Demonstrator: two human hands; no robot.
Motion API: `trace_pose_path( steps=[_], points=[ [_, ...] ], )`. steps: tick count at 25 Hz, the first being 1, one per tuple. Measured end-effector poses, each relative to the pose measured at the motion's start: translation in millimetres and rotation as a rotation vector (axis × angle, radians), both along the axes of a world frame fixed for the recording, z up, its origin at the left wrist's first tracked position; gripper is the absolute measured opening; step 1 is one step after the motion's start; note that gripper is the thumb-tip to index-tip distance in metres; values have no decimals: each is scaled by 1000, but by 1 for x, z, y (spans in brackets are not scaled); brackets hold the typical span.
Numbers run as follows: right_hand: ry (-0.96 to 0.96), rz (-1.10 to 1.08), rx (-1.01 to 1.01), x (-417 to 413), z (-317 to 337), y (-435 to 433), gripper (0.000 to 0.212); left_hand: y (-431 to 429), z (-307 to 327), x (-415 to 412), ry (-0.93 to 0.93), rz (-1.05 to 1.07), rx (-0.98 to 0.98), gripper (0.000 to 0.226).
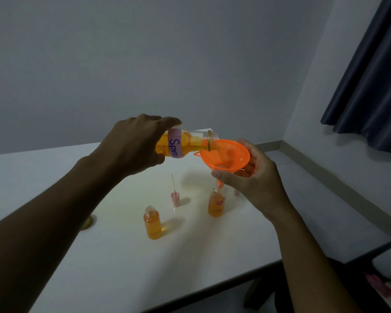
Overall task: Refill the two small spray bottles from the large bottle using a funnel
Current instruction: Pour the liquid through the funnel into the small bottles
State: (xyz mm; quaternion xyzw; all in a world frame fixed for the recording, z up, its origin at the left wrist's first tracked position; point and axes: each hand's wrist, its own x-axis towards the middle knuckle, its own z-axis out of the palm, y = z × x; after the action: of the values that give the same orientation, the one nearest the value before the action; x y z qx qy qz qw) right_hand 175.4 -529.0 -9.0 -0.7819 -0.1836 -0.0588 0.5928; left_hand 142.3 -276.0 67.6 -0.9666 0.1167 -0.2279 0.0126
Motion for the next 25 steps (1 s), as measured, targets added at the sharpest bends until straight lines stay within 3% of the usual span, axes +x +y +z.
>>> trace_pose_path(
  steps=[8, 25],
  points=[
    [-1, 14, 26, -2, 1, 0, 87, -2, 0, 0, 5, 3, 0, 79],
    [16, -15, 36, 2, -1, -1, 92, -2, 0, 0, 2, 19, 15, 80]
  ],
)
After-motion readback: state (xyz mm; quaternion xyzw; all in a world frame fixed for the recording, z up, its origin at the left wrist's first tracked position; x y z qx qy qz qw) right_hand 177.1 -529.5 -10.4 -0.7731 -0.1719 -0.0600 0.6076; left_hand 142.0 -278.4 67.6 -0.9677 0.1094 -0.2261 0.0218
